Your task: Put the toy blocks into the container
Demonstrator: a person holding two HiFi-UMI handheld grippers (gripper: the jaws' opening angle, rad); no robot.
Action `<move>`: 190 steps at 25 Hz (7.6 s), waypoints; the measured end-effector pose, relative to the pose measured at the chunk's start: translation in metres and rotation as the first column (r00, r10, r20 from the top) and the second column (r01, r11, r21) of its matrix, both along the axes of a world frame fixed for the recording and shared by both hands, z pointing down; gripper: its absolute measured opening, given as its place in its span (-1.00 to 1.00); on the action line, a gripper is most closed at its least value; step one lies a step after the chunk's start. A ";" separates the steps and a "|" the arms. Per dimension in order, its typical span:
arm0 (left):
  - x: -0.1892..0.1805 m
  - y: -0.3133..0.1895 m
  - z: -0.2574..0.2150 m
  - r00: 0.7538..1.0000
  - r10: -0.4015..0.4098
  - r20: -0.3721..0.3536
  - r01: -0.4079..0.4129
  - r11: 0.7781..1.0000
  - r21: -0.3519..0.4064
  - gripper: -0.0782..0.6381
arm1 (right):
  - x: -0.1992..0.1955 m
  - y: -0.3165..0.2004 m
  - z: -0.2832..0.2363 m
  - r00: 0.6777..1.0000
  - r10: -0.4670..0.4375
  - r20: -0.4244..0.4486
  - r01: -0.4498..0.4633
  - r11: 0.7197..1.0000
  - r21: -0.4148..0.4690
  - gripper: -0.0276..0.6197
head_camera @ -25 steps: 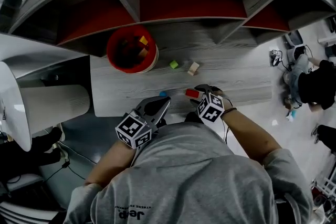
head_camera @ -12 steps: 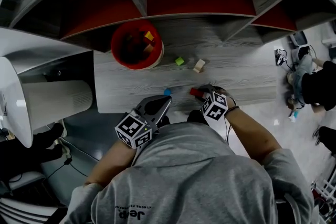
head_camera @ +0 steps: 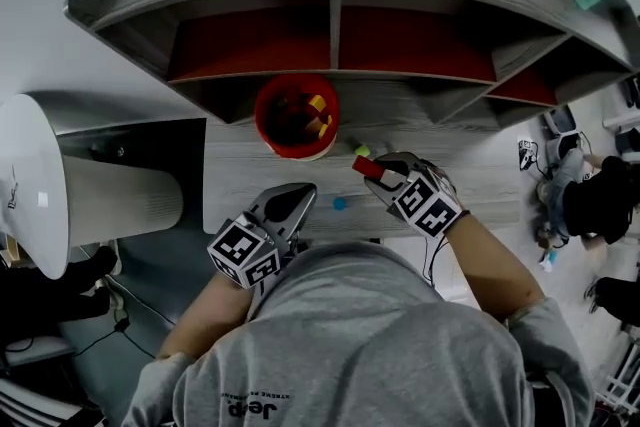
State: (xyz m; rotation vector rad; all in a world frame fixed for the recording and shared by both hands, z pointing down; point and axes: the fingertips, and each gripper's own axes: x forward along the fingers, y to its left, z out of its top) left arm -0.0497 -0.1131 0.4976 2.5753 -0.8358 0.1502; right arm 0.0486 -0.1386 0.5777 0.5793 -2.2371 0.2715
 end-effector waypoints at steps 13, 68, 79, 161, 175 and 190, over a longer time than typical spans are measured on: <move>-0.101 -0.029 -0.055 0.997 -0.072 -0.024 0.074 0.992 0.101 -0.75 | -0.105 -0.097 -0.054 0.995 -0.019 -0.103 0.028 0.996 0.088 -0.41; -0.035 0.074 0.104 0.995 -0.083 0.053 0.092 0.976 -0.198 -0.75 | -0.072 0.067 0.173 0.979 -0.130 -0.156 0.121 0.990 -0.067 -0.39; -0.052 0.049 0.063 0.995 -0.103 0.009 0.103 0.988 -0.114 -0.75 | -0.077 0.052 0.085 0.993 -0.097 -0.072 0.093 0.994 -0.055 -0.40; 0.103 -0.009 0.096 0.990 0.136 0.043 -0.127 0.978 -0.165 -0.75 | 0.086 -0.036 0.171 0.976 0.148 -0.160 -0.174 0.972 -0.157 0.04; -0.021 -0.045 -0.023 1.000 -0.008 0.001 0.008 0.999 0.044 -0.75 | -0.041 -0.073 -0.044 0.996 0.078 0.037 -0.079 0.996 0.033 0.04; -0.117 -0.054 -0.056 0.993 -0.111 -0.028 0.113 0.990 0.090 -0.75 | -0.136 -0.111 -0.062 0.997 -0.012 -0.070 0.019 0.995 0.096 0.06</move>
